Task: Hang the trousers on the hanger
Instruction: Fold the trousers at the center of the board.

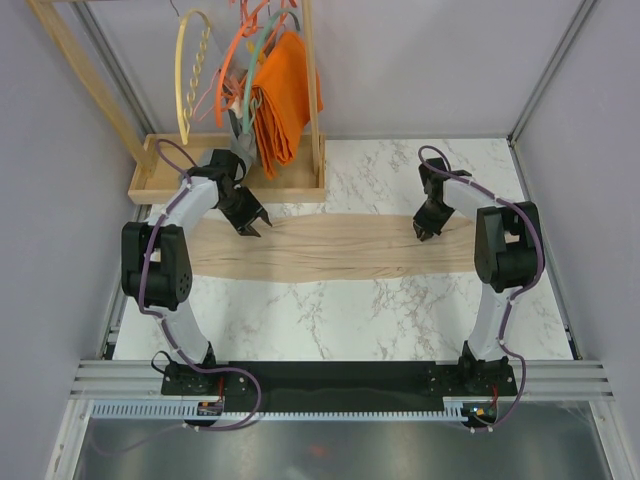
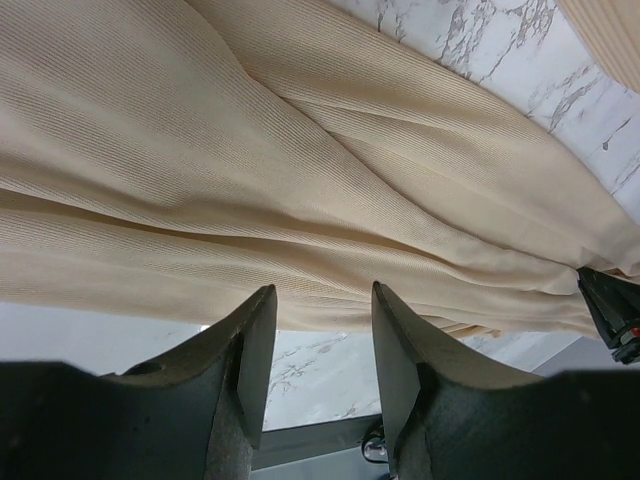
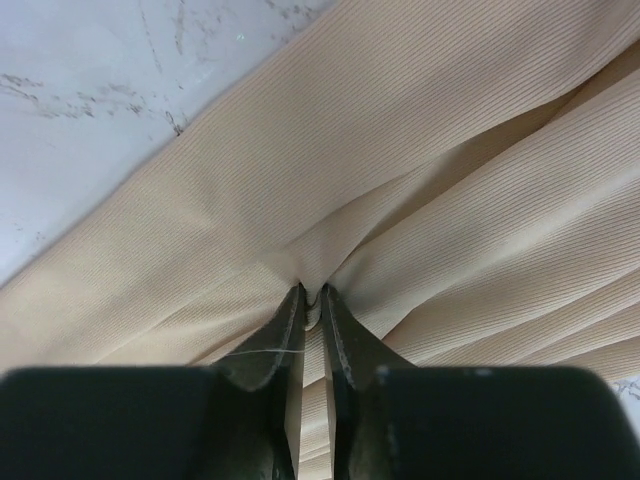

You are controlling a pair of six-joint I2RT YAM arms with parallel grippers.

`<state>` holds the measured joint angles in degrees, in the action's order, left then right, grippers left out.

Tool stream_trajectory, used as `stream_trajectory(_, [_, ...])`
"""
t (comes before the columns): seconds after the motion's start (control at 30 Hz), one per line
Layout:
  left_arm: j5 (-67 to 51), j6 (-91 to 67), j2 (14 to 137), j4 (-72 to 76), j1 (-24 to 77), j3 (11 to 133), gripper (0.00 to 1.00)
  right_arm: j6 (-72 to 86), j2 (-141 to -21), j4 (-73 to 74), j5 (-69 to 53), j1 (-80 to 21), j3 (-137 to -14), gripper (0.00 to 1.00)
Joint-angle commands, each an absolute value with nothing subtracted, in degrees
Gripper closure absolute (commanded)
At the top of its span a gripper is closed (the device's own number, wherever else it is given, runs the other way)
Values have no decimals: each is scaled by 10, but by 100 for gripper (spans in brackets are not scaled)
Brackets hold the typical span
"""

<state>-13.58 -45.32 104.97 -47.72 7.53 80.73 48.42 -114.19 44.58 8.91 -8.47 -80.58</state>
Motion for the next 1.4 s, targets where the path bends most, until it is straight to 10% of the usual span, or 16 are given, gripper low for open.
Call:
stream_trajectory(0.0, [-127, -449, 1045, -487, 79, 827, 50, 494, -1121, 435, 100, -86, -800, 84])
stream_trajectory(0.17, [-122, -446, 1049, -488, 79, 829, 50, 481, -1097, 454, 110, -87, -816, 100])
stream_trajectory(0.7, [-105, -426, 1029, -493, 79, 820, 50, 452, -1137, 477, 114, -88, -922, 100])
stream_trajectory(0.93, [-112, -425, 1035, -493, 79, 823, 50, 400, -1154, 461, 101, -87, -899, 63])
stream_trajectory(1.37, [-77, -417, 1056, -492, 78, 809, 50, 341, -1030, 477, 197, 34, -763, 61])
